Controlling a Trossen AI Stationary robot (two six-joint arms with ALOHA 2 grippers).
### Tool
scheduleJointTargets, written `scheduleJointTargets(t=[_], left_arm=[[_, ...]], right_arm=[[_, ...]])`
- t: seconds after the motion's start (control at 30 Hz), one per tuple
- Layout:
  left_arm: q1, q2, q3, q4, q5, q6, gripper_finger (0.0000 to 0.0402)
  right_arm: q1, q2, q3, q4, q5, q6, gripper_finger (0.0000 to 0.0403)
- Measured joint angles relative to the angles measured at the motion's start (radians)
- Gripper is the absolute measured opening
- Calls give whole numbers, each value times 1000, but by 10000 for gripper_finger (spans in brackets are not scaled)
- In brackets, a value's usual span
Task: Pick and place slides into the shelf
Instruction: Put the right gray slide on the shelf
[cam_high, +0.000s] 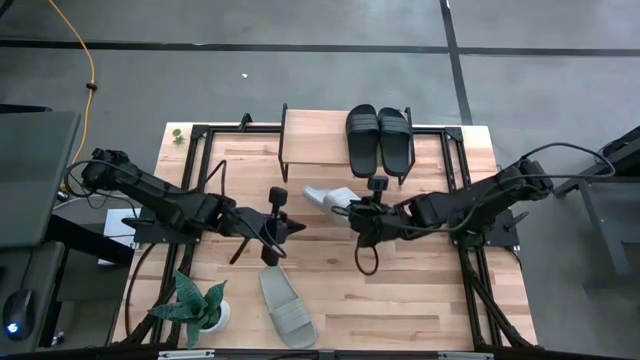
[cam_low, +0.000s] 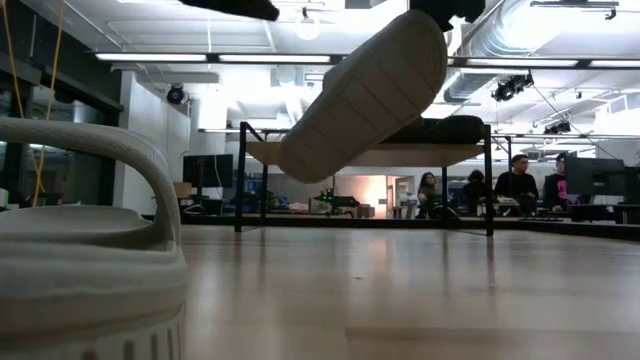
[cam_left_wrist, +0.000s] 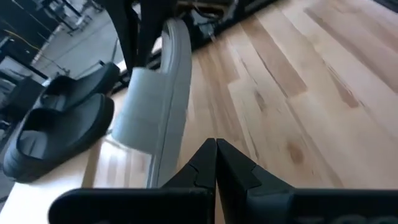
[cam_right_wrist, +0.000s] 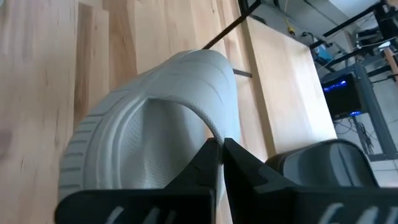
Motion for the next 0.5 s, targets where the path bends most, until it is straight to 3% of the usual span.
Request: scheduleJointTargets(t=[0.3, 0.5], left_arm=[[-25, 9, 0, 65, -10, 76, 3], [-71, 9, 0, 156, -65, 113, 47]], right_arm=[[-39, 0, 1, 38, -24, -45, 0], [-59, 0, 1, 90, -26, -93, 0]])
